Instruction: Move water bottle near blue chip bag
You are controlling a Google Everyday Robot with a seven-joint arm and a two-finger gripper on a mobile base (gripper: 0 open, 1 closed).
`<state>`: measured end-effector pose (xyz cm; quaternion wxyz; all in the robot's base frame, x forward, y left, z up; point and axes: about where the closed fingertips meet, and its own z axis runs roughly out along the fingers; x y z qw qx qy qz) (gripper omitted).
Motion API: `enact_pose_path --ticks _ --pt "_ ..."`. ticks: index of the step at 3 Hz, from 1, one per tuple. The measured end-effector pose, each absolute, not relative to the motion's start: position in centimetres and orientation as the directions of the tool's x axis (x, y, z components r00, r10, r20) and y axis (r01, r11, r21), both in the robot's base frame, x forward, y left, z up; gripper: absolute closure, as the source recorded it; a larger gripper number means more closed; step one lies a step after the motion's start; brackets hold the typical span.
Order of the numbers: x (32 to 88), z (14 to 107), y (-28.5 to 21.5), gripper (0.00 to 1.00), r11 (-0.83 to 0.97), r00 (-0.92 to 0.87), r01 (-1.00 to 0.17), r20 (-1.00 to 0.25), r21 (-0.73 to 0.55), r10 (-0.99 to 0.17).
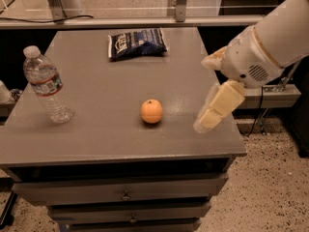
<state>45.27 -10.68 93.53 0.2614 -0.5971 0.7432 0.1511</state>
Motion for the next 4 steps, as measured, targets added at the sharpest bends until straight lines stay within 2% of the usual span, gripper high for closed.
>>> enact_pose_path --ticks 1,4 --pt "45.7 93.2 -6.6 0.00 0.211 -0.124 -0.977 -0.698 -0.039 -0.705" --pt "45.7 94.3 -6.0 0.00 0.212 -0.107 -0.976 -0.751 -0.045 -0.651"
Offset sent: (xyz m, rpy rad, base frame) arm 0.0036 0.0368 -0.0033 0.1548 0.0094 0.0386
